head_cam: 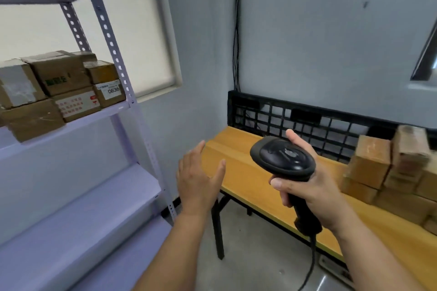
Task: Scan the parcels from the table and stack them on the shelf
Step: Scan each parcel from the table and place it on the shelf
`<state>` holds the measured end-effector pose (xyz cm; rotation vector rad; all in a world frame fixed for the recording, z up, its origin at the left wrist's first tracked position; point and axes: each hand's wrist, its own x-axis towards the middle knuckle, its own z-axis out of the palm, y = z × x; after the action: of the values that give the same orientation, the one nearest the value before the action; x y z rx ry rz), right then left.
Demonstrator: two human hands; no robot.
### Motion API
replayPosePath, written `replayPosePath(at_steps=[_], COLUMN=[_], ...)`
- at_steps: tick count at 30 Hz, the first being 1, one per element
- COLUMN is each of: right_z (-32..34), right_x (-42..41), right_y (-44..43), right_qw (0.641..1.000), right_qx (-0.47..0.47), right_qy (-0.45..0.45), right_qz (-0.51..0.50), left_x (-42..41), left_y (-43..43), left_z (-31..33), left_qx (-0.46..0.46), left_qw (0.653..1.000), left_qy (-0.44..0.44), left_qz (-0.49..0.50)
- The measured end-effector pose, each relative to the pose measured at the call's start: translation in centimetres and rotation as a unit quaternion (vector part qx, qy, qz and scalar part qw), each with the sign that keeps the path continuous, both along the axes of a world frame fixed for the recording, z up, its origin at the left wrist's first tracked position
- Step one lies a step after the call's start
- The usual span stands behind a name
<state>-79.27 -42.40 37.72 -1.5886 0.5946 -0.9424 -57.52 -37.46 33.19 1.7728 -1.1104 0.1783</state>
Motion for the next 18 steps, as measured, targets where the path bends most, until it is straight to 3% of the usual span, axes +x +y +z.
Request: replayPosePath(at_steps=[18], right_z=[-2.1], right_x=[-18.1], right_y=[-2.9], right_qw=[0.986], right_qx=[0.012], right_qy=[-0.006], right_qz=[-0.164], left_x=[-18.8], left_y=[-9.4], left_z=[-1.7], left_qx=[0.04], left_qw=[0.983], left_qy=[-0.019], left_qz=[-0.179])
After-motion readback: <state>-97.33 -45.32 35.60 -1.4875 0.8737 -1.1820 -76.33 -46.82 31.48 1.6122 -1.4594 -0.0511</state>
